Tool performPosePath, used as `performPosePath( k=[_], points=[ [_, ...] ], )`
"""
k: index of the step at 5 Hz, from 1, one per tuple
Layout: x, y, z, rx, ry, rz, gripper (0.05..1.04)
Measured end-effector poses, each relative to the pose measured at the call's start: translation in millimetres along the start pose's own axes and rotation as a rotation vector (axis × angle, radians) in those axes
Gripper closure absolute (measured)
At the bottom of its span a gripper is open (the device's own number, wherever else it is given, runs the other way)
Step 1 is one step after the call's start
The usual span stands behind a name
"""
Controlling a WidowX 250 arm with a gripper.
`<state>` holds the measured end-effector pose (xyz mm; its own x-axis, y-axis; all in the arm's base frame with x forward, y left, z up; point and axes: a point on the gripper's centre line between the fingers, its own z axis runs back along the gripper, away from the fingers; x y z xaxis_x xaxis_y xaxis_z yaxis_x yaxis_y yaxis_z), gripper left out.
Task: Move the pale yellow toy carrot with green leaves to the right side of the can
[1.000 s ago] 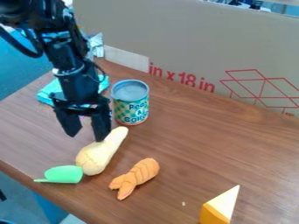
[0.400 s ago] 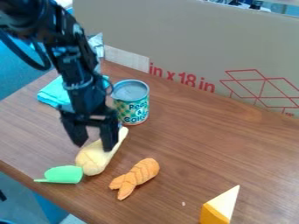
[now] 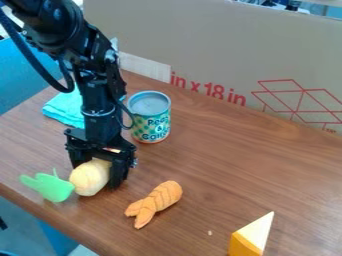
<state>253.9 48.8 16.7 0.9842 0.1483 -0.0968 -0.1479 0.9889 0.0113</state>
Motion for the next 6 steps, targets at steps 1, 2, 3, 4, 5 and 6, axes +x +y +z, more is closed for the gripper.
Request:
performPosePath(
  k=[1, 2, 3, 4, 5, 6],
  points=[
    [-2.6, -9.6, 6.1, -0.025, -0.044, -0.055, 0.385],
    [-7.0, -32.3, 48.8, -0.120, -0.192, -0.260, 0.521],
    [-2.3, -69.3, 86.3, -0.105, -0.244, -0.479, 0.541],
    [23.7, -119.1, 112.3, -0.054, -0.287, -0.721, 0.542],
    [56.7, -158.5, 109.8, -0.143, -0.303, -0.952, 0.541],
    [87.8, -182.2, 103.3, -0.158, -0.260, -1.005, 0.541]
  ],
)
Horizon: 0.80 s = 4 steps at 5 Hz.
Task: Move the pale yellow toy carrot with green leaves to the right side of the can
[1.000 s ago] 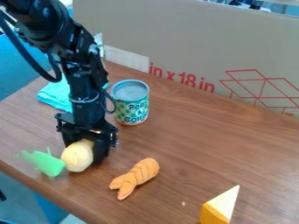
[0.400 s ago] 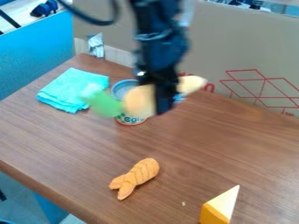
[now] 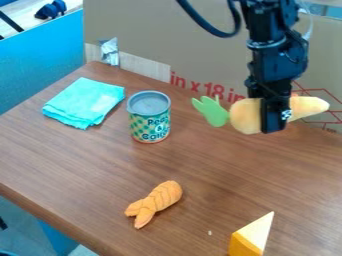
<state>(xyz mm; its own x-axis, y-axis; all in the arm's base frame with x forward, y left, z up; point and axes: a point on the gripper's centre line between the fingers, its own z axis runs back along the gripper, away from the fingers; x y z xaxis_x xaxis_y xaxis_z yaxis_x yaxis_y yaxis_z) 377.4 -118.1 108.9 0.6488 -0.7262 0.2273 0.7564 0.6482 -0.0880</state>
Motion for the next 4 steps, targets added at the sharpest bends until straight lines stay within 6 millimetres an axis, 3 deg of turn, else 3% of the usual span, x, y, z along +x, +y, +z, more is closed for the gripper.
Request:
performPosePath(
  k=[2, 4],
  points=[
    [-8.2, 25.2, -24.3, 0.052, 0.115, 0.066, 0.541],
    [-39.7, 38.6, -61.4, 0.035, 0.186, 0.131, 0.542]
  ],
)
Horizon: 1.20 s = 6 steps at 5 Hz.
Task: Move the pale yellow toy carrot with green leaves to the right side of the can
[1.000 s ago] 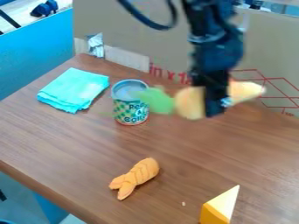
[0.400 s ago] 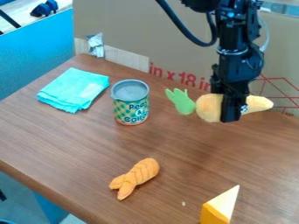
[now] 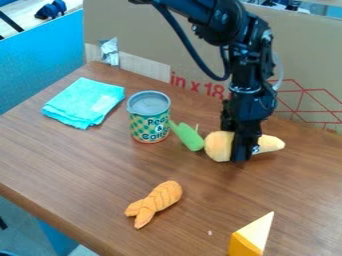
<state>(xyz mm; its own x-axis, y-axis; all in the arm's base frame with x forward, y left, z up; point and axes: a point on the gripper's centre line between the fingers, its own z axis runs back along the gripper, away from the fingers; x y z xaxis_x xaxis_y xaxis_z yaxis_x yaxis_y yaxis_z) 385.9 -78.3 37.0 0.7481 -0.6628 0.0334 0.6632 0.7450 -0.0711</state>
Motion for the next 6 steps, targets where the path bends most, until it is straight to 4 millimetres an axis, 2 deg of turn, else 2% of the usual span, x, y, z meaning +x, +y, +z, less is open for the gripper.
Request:
performPosePath(
  k=[1, 2, 3, 4, 5, 6],
  points=[
    [1.6, 3.4, -4.6, 0.007, -0.087, 0.041, 0.494],
    [2.9, -0.4, -3.4, -0.005, -0.130, 0.063, 0.230],
    [0.7, -9.7, 9.8, -0.009, -0.202, 0.079, 0.066],
    [-3.8, -15.0, 50.4, 0.040, -0.290, 0.096, 0.073],
    [-25.9, -18.4, 76.0, 0.070, -0.310, 0.134, 0.073],
    [-71.7, -19.9, 94.5, 0.080, -0.271, 0.189, 0.073]
  ],
)
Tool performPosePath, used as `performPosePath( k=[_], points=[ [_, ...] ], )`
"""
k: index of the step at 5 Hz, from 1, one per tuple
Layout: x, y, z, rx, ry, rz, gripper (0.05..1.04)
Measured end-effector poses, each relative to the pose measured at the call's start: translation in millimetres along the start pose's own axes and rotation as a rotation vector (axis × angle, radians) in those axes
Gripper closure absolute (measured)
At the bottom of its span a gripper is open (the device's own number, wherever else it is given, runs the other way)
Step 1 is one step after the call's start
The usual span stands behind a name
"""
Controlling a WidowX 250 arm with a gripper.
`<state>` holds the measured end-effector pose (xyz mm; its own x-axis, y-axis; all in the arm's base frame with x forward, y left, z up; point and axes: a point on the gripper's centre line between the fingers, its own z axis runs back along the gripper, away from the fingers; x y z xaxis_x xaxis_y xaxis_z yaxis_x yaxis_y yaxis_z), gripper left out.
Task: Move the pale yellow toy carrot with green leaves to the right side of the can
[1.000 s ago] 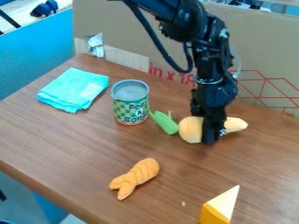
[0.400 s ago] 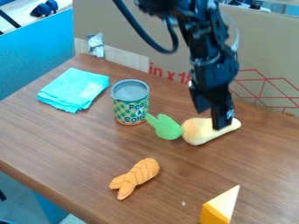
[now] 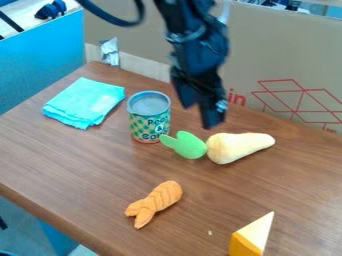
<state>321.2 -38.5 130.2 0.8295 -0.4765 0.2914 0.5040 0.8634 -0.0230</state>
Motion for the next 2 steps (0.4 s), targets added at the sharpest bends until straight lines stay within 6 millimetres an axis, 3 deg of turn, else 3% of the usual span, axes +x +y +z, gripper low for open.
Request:
performPosePath(
  k=[2],
  points=[
    [-103.2, 7.1, -0.9, 0.004, 0.251, 0.123, 0.073]
  ],
)
